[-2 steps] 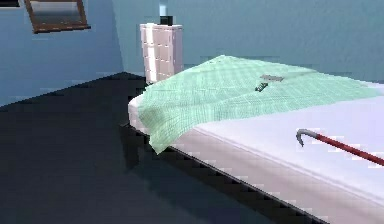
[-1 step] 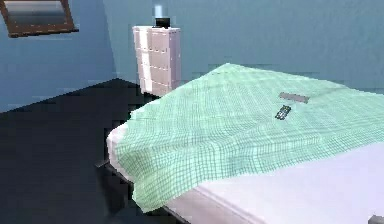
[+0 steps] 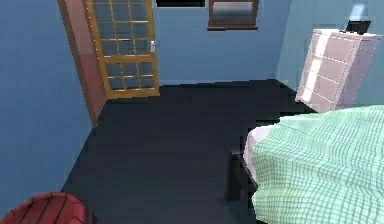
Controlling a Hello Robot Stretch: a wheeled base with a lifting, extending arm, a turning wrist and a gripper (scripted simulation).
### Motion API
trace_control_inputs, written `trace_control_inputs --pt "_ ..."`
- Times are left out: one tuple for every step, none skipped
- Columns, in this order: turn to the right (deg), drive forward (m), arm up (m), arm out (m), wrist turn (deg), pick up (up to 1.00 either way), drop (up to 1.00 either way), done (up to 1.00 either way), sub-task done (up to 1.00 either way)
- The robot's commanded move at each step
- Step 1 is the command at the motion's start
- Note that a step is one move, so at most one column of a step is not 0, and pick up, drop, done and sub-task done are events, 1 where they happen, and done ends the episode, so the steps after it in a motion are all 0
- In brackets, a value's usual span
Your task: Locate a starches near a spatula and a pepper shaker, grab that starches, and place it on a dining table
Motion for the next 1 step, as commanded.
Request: trace_control_inputs --pt "-12.0 0.00 0.00 0.00 0.0 0.00 0.00 0.00 0.00"
